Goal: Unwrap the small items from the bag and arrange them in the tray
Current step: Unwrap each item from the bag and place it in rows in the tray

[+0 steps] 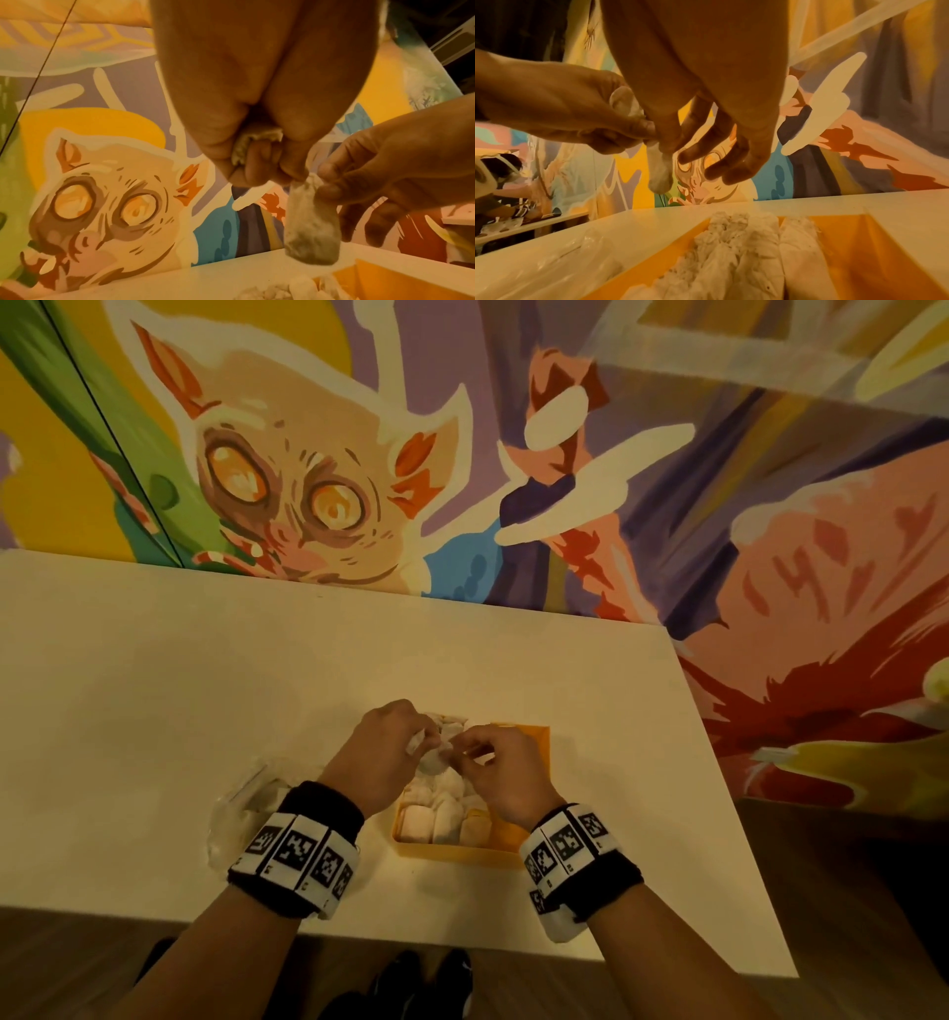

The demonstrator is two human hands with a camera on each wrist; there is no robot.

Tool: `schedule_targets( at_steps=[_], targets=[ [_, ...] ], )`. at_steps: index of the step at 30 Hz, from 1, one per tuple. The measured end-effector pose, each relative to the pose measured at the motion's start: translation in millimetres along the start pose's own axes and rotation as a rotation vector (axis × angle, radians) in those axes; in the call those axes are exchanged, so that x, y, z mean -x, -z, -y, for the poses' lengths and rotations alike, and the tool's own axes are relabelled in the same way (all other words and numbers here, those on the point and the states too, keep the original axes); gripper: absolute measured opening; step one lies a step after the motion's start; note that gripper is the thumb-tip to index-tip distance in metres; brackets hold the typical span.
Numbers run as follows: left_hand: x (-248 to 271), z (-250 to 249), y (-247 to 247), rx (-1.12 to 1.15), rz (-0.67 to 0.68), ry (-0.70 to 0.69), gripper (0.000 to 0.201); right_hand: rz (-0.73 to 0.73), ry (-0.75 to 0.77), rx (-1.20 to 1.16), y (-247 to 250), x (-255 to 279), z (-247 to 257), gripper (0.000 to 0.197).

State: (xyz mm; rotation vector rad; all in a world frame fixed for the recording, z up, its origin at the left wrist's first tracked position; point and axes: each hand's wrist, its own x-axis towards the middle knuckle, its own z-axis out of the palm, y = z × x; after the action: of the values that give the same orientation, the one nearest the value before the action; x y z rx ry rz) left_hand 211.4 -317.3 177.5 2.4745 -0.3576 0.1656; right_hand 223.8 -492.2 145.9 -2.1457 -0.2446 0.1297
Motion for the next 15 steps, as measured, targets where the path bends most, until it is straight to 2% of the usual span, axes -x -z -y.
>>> schedule_targets(
  at_steps=[2, 5, 8, 11, 15],
  targets=[
    [0, -1, -1, 0.016, -0.032, -0.017, 0.009, 0.030, 0.006, 0.005, 0, 1, -1, 0.004],
    [0, -1, -4, 0.047, -0.050, -0.016, 0.008, 0.071, 0.032, -0.005, 0, 2, -1, 0.006],
    [0, -1, -5, 0.120, -0.065, 0.059, 0.007, 0.048, 0.041, -0.077, 6, 1, 0, 0.017],
    [1, -1, -6, 0.167, -0.086, 0.092, 0.006, 0.071, 0.025, -0.062, 9, -3, 0, 0.002],
    [4, 5, -9, 0.135, -0.077, 0.192, 0.011, 0.098, -0.033, 0.034, 22, -15, -5, 0.007]
  ],
)
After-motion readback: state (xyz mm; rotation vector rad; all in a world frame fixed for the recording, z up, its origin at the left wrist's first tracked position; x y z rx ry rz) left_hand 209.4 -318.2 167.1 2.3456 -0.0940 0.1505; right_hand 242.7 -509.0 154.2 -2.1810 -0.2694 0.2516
